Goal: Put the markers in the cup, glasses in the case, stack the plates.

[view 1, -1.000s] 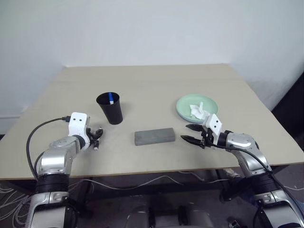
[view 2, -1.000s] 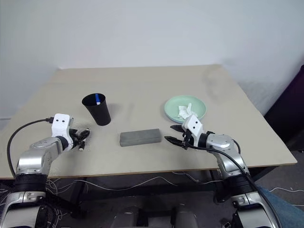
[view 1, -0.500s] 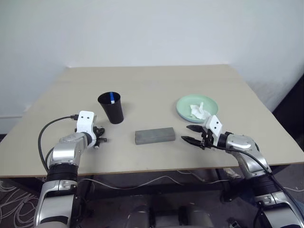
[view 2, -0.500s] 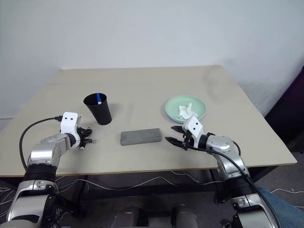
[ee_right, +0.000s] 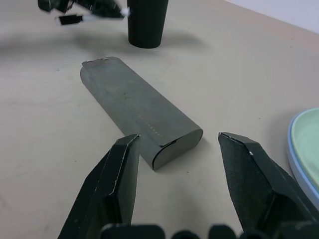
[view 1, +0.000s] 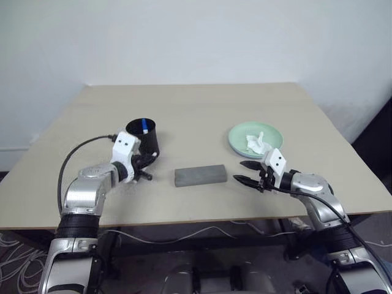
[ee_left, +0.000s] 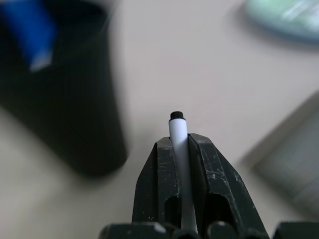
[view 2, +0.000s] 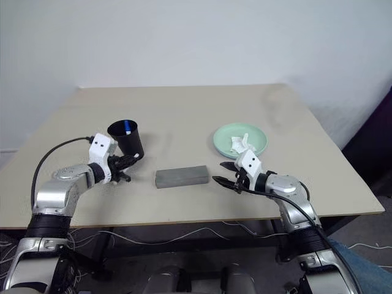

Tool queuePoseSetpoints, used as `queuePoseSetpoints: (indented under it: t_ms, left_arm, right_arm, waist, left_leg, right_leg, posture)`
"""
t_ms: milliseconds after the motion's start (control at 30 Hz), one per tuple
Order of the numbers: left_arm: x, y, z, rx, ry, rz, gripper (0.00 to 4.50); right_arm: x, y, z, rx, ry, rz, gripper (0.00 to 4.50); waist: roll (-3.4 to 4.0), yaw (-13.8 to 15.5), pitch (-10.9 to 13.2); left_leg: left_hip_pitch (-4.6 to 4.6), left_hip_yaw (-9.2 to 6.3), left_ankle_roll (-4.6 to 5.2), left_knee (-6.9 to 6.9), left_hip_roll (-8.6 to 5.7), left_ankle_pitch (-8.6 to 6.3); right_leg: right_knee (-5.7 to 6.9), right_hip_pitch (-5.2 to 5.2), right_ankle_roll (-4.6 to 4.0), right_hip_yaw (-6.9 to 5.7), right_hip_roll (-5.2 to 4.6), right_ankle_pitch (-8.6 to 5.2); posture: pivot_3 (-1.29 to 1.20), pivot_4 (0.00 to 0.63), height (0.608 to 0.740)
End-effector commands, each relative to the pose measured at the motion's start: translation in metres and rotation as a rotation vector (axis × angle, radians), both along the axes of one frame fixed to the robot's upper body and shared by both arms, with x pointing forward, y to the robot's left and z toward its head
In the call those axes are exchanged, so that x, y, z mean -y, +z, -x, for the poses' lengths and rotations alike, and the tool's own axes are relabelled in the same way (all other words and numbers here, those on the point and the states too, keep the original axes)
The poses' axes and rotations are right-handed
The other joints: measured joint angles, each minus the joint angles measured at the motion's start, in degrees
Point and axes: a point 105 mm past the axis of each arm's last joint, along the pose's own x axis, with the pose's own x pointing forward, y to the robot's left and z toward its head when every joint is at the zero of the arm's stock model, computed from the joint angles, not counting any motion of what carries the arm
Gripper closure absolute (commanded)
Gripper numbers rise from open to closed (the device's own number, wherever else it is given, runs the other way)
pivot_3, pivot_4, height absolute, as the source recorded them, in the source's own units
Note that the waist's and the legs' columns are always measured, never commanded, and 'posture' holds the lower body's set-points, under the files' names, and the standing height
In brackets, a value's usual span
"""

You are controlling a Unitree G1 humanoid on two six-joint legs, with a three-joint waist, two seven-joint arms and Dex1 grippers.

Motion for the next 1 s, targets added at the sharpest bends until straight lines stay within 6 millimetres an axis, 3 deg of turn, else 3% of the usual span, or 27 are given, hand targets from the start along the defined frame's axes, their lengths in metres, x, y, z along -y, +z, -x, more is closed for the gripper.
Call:
queuePoseSetpoints:
  t_ms: [33, 167, 300, 433, 700, 1000]
  left_arm:
    - [0.019, 0.057, -0.012, 0.280, -0.073, 0.073, 4.47]
    - [0.021, 0.091, -0.035, 0.459, 0.010, 0.143, 4.47]
    - [0.007, 0.124, -0.057, 0.697, 0.192, 0.063, 4.47]
    - [-0.001, 0.141, -0.065, 0.842, 0.300, 0.032, 4.47]
    - [-0.021, 0.123, -0.077, 0.829, 0.462, -0.068, 4.47]
    - [-0.016, 0.102, -0.080, 0.776, 0.468, -0.049, 4.47]
  right_arm:
    - [-0.002, 0.016, -0.005, 0.061, 0.009, -0.013, 1.78]
    - [-0.002, 0.016, -0.006, 0.063, 0.008, -0.013, 1.78]
    - [-0.002, 0.017, -0.006, 0.067, 0.004, -0.013, 1.78]
    - [-0.001, 0.017, -0.006, 0.070, -0.003, -0.013, 1.78]
    - [0.006, 0.018, -0.005, 0.075, -0.026, -0.010, 1.78]
    - [0.008, 0.018, -0.003, 0.075, -0.030, -0.007, 1.78]
  waist:
    - [0.00, 0.0, 0.0]
    - [-0.01, 0.0, 0.0]
    - [-0.01, -0.1, 0.0]
    - [-0.02, -0.1, 0.0]
    - [-0.04, -0.1, 0.0]
    - [-0.09, -0.1, 0.0]
  left_leg:
    - [0.00, -0.01, 0.00, -0.01, 0.00, 0.00]
    - [-0.01, -0.03, 0.00, 0.02, 0.00, 0.00]
    - [0.00, -0.01, 0.00, 0.09, -0.38, 0.01]
    - [0.00, -0.04, 0.00, 0.07, -0.42, 0.01]
    - [0.00, -0.05, 0.02, 0.10, -0.50, 0.01]
    - [-0.01, -0.10, 0.03, 0.14, -0.50, 0.01]
  right_leg:
    - [-0.02, 0.02, 0.00, 0.00, 0.02, 0.00]
    - [-0.05, 0.12, 0.00, -0.05, 0.06, 0.00]
    - [-0.03, 0.19, 0.01, 0.00, 0.11, 0.01]
    - [-0.01, 0.17, 0.01, 0.01, 0.11, 0.00]
    - [-0.03, 0.20, 0.05, 0.02, 0.06, -0.01]
    - [-0.02, 0.21, 0.05, 0.00, 0.03, -0.01]
  posture:
    - [0.00, 0.000, 0.740]
    - [0.00, 0.000, 0.740]
    - [0.00, 0.000, 0.740]
    - [0.00, 0.000, 0.740]
    - [0.00, 0.000, 0.740]
    - [0.00, 0.000, 0.740]
